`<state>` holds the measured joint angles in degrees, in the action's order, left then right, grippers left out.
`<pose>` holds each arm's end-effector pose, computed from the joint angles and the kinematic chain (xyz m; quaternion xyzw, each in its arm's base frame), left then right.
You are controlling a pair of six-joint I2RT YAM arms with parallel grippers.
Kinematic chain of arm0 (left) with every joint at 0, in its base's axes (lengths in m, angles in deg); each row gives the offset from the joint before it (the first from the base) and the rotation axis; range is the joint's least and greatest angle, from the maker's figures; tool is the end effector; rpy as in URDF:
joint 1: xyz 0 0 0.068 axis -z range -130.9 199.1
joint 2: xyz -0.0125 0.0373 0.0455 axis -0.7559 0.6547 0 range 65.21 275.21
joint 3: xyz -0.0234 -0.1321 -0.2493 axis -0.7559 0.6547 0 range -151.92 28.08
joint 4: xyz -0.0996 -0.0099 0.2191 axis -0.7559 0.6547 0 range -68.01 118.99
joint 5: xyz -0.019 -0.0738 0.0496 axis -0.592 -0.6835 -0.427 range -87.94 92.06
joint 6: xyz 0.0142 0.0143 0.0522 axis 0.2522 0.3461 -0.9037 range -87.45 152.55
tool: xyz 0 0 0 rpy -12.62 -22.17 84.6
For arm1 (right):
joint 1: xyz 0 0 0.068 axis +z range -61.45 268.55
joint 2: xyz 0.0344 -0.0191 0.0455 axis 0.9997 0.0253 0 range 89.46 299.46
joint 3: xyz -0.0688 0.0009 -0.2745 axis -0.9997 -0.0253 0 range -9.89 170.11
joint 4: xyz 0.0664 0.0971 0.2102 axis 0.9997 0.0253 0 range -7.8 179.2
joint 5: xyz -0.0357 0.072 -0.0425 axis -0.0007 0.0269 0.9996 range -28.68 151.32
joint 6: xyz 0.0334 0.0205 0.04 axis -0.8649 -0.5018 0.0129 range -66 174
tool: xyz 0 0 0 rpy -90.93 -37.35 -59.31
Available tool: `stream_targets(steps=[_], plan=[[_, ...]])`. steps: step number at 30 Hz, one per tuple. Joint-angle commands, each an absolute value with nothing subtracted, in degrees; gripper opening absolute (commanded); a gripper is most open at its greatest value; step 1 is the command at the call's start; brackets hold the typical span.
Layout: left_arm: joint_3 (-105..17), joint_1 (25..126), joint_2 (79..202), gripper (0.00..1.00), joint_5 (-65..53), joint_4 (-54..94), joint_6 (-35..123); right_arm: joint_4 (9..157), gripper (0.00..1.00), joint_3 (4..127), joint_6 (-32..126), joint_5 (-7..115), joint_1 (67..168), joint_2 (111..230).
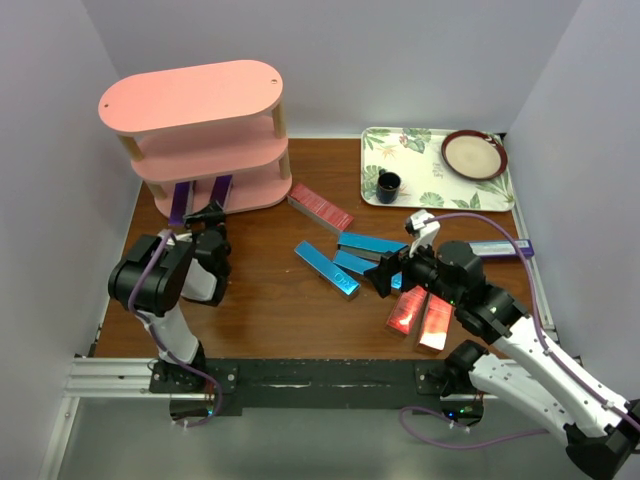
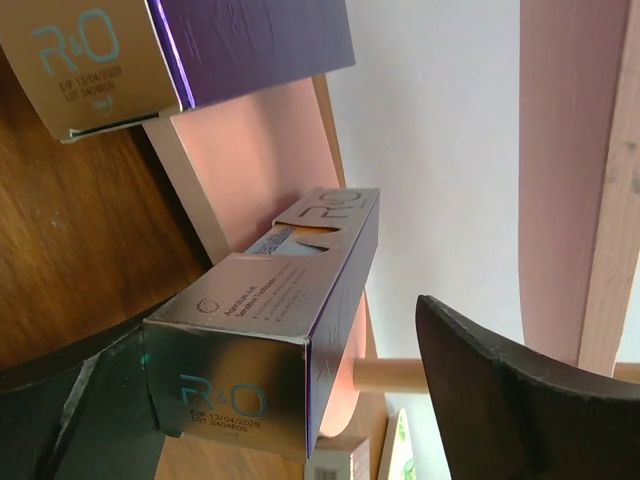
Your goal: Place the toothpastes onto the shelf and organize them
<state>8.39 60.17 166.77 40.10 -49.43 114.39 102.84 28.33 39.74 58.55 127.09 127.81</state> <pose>0.2682 -0.0283 0.1515 -0.5907 0.4717 -0.2658 0.5982 0.1028 0.0844 0.3034 -0.1864 0.8015 0.2703 0.4998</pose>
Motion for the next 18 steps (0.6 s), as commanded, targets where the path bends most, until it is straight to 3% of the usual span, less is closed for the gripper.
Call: stream_targets(steps=[1,8,18], plan=[[8.7,60.4,164.7,0.97,38.2,-50.0,111.9,102.5,0.99,28.3,40.3,57.2,127.0,127.2],[3.2,59.7,163.3,0.98,34.3,-37.1,112.5,102.4,0.99,28.2,40.4,57.2,127.0,126.9],[-3.5,57.2,165.9,1.0,26.6,-32.4,113.9,102.3,0.98,28.0,40.2,57.1,127.0,126.9]])
